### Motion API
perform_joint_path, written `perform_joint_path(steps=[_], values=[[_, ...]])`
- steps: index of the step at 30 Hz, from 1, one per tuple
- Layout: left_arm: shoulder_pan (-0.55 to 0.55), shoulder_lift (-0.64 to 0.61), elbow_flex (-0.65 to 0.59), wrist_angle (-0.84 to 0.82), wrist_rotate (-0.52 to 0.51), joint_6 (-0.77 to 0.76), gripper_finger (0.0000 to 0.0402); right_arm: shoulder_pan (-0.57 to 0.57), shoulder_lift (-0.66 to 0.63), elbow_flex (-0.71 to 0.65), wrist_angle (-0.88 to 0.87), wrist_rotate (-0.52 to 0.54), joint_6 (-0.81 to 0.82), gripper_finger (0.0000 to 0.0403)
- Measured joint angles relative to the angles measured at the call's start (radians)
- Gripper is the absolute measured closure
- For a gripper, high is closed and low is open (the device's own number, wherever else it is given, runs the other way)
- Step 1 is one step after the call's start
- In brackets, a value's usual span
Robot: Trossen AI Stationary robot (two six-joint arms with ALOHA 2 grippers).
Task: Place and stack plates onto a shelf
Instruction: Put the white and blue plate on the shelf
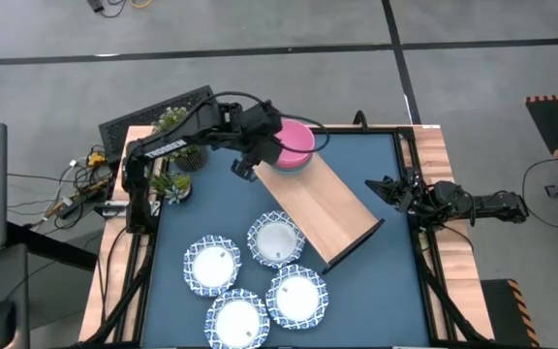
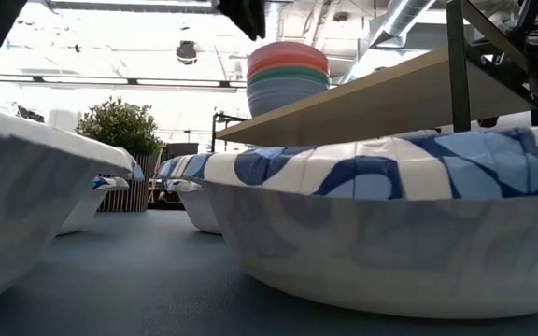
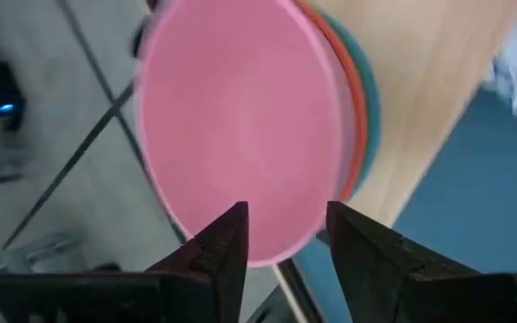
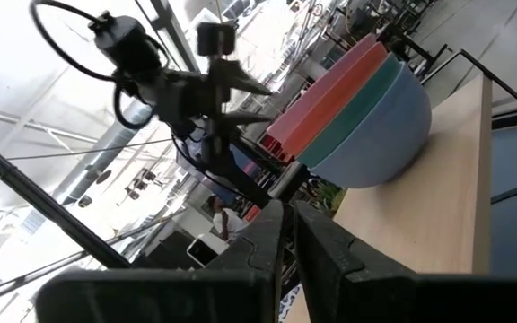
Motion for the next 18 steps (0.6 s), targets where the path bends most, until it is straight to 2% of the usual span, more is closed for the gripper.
perform_joint_path(steps=[4, 9, 14, 18], values=[[-0.008, -0.042, 0.001, 0.002, 0.096, -0.128, 0.0283, 0.0, 0.0, 0.0, -0.01, 0.0, 0.0, 0.0345], [0.004, -0.082, 0.001, 0.128, 0.153, -0.397, 0.0329, 0.0, 0.0, 0.0, -0.021, 0.009, 0.0, 0.0345], [0.009, -0.087, 0.001, 0.213, 0.166, -0.462, 0.039, 0.0, 0.0, 0.0, -0.02, 0.017, -0.002, 0.0345], [-0.003, -0.087, 0.001, 0.213, 0.243, -0.508, 0.0399, 0.0, 0.0, 0.0, -0.02, 0.017, -0.001, 0.0345]])
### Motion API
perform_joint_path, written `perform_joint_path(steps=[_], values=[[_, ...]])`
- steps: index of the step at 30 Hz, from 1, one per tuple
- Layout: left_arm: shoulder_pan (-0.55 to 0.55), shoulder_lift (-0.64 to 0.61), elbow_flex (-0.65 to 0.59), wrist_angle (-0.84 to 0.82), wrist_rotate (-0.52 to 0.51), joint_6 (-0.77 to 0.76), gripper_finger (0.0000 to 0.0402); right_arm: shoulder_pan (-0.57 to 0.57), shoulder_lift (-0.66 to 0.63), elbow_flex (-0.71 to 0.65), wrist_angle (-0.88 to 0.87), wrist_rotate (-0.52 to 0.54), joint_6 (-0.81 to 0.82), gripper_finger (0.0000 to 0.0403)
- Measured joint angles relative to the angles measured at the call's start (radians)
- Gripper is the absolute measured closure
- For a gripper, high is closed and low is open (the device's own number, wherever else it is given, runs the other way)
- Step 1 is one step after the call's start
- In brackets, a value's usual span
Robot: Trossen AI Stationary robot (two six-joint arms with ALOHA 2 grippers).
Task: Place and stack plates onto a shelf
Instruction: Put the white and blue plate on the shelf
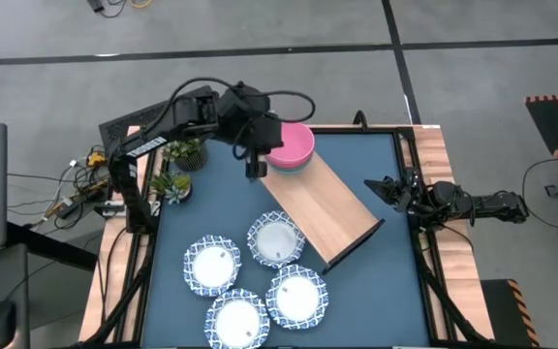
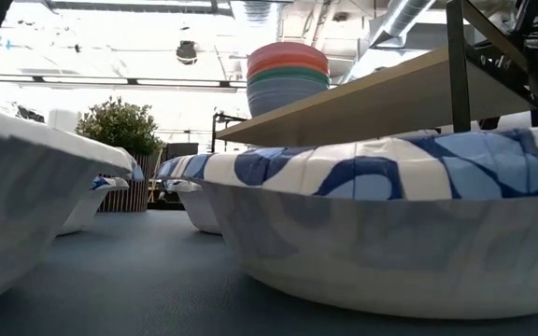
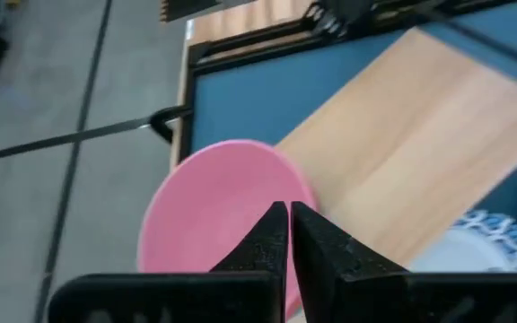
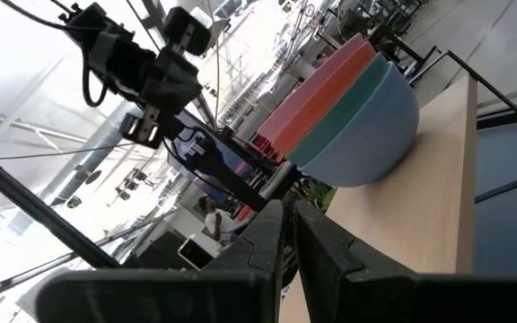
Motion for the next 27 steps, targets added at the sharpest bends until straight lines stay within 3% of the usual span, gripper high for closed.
perform_joint_path(steps=[4, 12, 18, 27], values=[[-0.05, -0.032, -0.001, -0.006, -0.031, -0.038, 0.0401, 0.0, 0.0, 0.0, -0.001, 0.0, 0.0, 0.0345], [-0.21, -0.199, -0.053, -0.115, -0.239, -0.216, 0.0401, 0.0, 0.0, 0.0, -0.006, 0.002, -0.008, 0.0345], [-0.338, -0.402, -0.433, -0.127, -0.308, -0.466, 0.0402, 0.0, 0.0, 0.0, -0.021, 0.002, -0.008, 0.0345], [-0.391, -0.636, -1.087, 0.097, -0.098, -0.733, 0.0385, 0.0, 0.0, 0.0, -0.022, 0.003, -0.008, 0.0345]])
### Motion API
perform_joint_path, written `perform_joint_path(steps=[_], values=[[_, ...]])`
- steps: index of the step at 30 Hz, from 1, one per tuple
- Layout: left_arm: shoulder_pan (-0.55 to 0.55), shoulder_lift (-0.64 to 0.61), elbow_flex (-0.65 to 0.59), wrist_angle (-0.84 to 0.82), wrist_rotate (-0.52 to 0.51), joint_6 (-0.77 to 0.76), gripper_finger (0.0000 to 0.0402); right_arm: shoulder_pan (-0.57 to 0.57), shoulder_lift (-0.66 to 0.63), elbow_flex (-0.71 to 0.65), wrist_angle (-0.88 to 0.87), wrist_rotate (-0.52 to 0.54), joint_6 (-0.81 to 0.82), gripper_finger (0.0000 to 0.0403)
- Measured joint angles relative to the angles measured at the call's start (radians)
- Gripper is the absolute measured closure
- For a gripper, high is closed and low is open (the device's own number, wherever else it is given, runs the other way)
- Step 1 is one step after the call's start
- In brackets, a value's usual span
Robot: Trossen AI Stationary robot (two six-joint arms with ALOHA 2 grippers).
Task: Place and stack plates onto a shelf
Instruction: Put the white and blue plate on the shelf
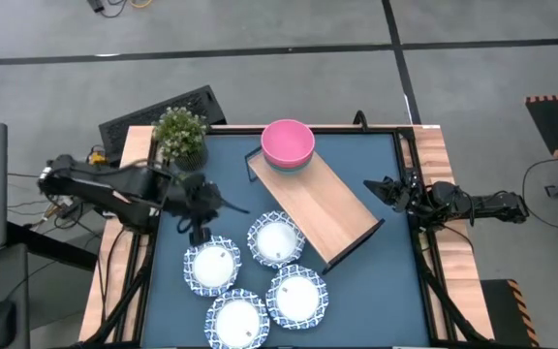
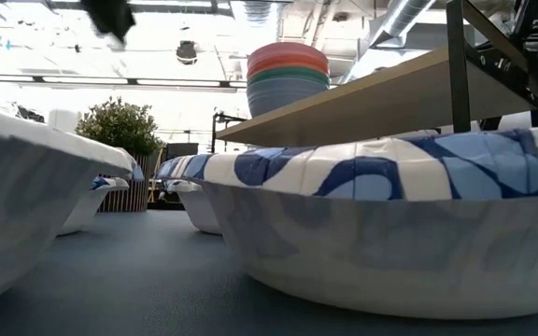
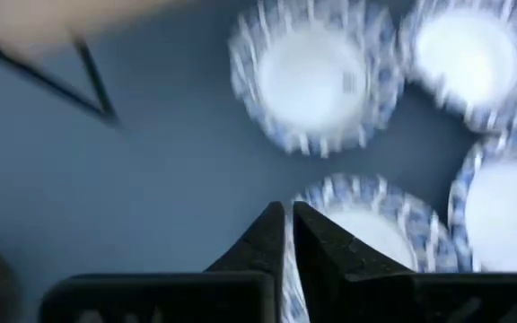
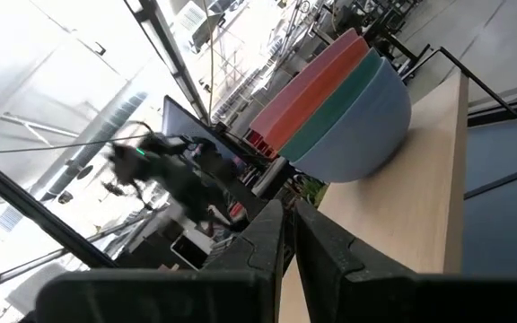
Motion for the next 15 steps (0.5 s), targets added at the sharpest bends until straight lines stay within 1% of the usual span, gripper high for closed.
perform_joint_path(steps=[4, 7, 11, 13, 15], values=[[0.0, -0.033, -0.23, 0.105, 0.144, -0.072, 0.0346, 0.0, 0.0, 0.0, 0.0, 0.0, 0.0, 0.0345], [0.0, -0.037, -0.373, 0.207, 0.236, -0.084, 0.0308, 0.0, 0.0, 0.0, 0.0, 0.0, 0.0, 0.0345], [0.008, -0.031, -0.502, 0.296, 0.266, -0.073, 0.0255, 0.0, 0.0, 0.0, 0.0, 0.0, 0.0, 0.0345], [0.02, -0.031, -0.544, 0.325, 0.272, -0.077, 0.023, 0.0, 0.0, 0.0, 0.0, 0.0, 0.0, 0.0345], [0.032, -0.031, -0.575, 0.327, 0.255, -0.098, 0.0209, 0.0, 0.0, 0.0, 0.0, 0.0, 0.0, 0.0345]])
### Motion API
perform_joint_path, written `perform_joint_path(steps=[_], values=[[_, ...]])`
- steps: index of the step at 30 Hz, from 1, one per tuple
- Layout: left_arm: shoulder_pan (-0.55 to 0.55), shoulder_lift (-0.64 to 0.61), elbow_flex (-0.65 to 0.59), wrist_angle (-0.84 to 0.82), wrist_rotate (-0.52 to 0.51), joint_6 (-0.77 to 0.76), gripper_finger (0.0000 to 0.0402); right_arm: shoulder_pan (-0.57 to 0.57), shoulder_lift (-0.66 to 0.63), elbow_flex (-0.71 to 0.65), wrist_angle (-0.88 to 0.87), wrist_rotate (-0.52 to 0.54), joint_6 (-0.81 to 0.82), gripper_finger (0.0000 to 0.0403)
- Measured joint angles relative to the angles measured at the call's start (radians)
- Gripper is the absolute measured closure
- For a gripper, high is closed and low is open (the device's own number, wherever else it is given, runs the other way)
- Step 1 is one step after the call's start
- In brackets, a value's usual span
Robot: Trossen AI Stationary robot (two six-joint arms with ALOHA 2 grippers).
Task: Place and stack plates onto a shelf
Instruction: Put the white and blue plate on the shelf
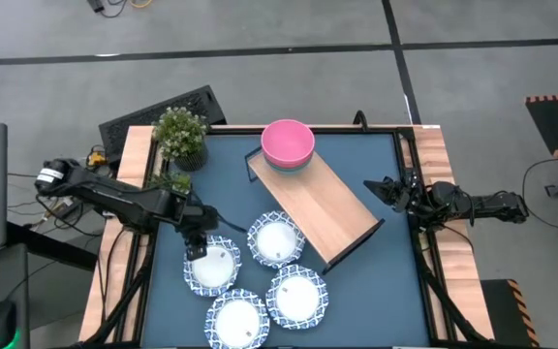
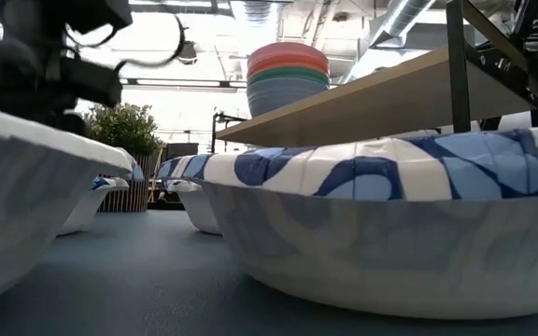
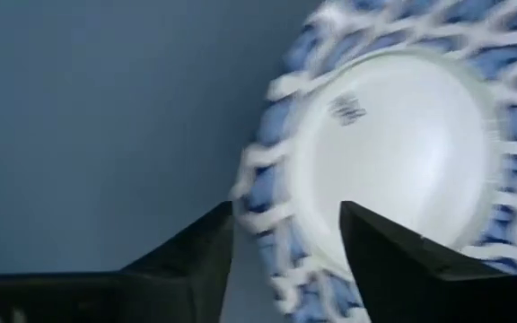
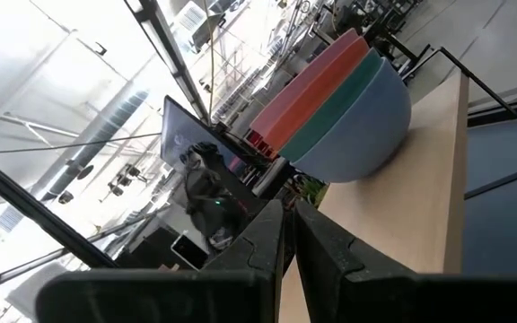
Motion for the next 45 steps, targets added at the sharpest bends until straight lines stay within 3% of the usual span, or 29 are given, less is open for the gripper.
perform_joint_path(steps=[4, 9, 13, 19, 26, 34, 41, 45], values=[[0.018, 0.0, -0.06, 0.066, 0.031, -0.025, 0.0183, 0.0, 0.0, 0.0, 0.001, 0.0, 0.0, 0.0345], [0.018, 0.0, -0.097, 0.105, 0.05, -0.038, 0.0188, 0.0, 0.0, 0.0, 0.001, 0.0, 0.001, 0.0345], [0.018, 0.0, -0.1, 0.103, 0.076, -0.039, 0.0239, 0.0, 0.0, 0.0, 0.001, 0.0, 0.001, 0.0345], [0.018, 0.0, -0.1, 0.101, 0.053, -0.044, 0.038, 0.0, 0.0, 0.0, 0.001, 0.0, 0.001, 0.0345], [0.032, 0.0, -0.084, 0.078, 0.071, -0.179, 0.04, 0.0, 0.0, 0.0, 0.001, 0.0, 0.002, 0.0345], [0.057, -0.005, 0.138, -0.068, 0.046, -0.32, 0.0401, 0.0, 0.0, 0.0, 0.001, 0.0, 0.002, 0.0345], [0.093, -0.005, 0.426, -0.225, -0.104, -0.354, 0.0401, 0.0, 0.0, 0.0, 0.0, 0.003, 0.0, 0.0345], [0.115, -0.005, 0.525, -0.177, -0.217, -0.49, 0.0401, 0.0, 0.0, 0.0, 0.0, 0.003, 0.0, 0.0345]])
